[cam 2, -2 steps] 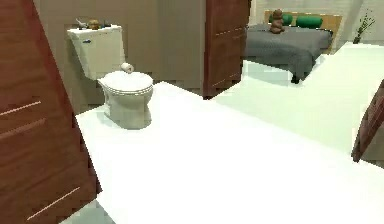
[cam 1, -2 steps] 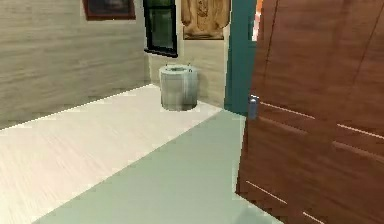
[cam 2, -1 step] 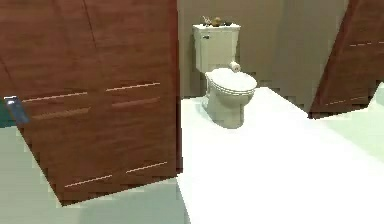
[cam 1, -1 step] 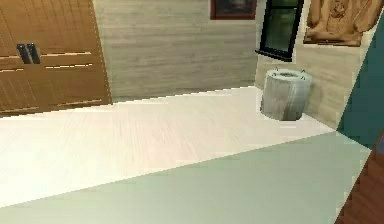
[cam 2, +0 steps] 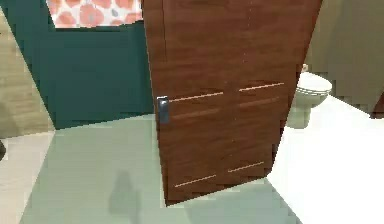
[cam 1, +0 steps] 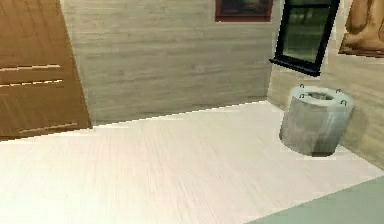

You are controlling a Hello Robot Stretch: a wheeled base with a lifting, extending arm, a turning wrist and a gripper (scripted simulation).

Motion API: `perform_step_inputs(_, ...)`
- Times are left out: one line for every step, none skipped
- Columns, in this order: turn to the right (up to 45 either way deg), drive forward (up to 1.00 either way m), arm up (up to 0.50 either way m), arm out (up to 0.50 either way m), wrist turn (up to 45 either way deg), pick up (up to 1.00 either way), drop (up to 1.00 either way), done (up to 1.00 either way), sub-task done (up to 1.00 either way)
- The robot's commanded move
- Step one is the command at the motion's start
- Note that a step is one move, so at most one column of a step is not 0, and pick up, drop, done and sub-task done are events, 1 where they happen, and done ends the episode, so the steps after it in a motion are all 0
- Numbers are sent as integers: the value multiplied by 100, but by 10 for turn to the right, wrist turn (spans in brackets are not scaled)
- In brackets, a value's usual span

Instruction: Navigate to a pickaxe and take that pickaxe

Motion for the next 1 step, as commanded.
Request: perform_step_inputs(-450, 0, 0, 0, 0, 0, 0, 0, 0)
